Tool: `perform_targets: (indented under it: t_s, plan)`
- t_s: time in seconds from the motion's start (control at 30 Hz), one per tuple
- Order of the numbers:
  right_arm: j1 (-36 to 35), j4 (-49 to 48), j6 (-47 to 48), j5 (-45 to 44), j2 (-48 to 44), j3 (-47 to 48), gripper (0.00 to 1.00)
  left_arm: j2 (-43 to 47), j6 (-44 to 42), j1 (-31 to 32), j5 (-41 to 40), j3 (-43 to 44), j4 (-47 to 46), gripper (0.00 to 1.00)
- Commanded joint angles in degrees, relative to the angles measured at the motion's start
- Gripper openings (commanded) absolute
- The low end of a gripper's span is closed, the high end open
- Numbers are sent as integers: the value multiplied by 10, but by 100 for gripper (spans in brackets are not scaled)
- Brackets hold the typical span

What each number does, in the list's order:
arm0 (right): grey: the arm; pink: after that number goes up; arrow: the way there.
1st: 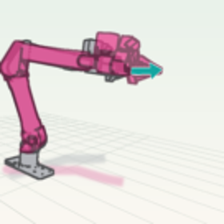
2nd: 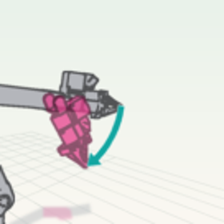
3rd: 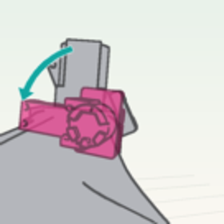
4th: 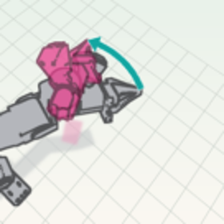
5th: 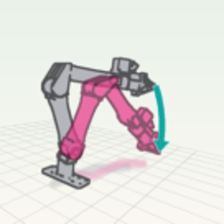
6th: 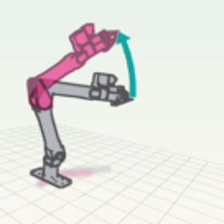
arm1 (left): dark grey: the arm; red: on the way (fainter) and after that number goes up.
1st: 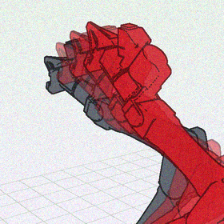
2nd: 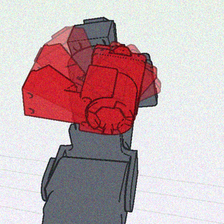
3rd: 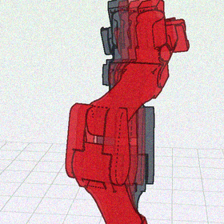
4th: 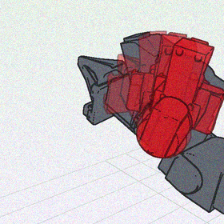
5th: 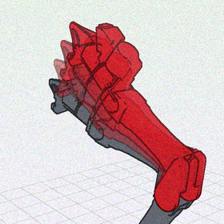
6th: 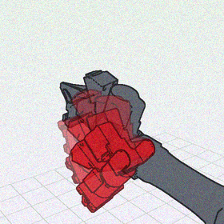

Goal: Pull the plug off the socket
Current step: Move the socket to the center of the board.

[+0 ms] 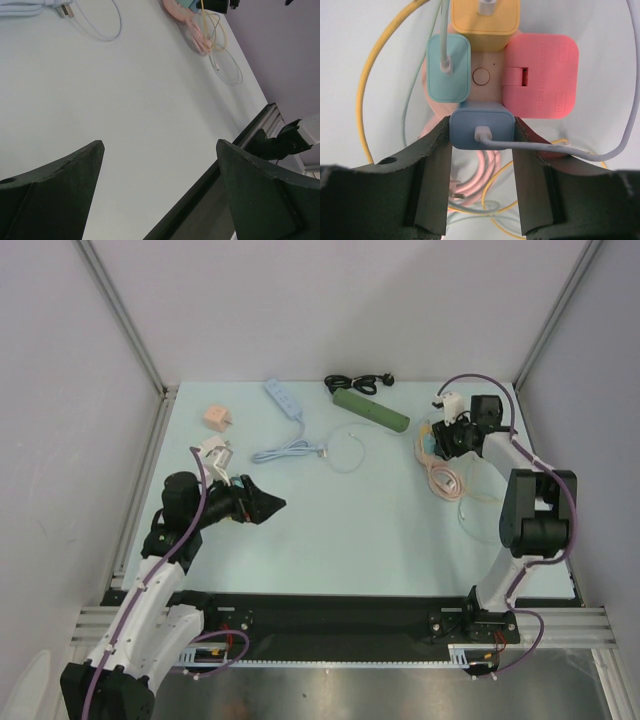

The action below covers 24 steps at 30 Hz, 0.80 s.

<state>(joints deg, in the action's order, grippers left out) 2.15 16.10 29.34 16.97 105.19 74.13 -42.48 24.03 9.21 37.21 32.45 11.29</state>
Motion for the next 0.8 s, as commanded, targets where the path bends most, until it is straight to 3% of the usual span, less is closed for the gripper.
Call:
perform_targets:
  t_s: [0.0, 0.13, 0.43, 0.53, 0.77]
  plan:
    - [-7, -19, 61, 113, -115, -15, 0, 8, 41, 6, 36, -6, -62, 99]
    - [-30, 37, 121, 190, -160, -41, 0, 4, 69, 28, 23, -6, -80, 99]
    - [-145, 170, 249, 231, -246, -124, 0, -29, 80, 100, -27, -5, -105, 100]
    - [-201, 196, 267, 210, -271, -156, 0, -49, 79, 122, -35, 2, -109, 99]
    - [-319, 158, 269, 116, -338, -225, 0, -116, 77, 200, -108, 25, -107, 100]
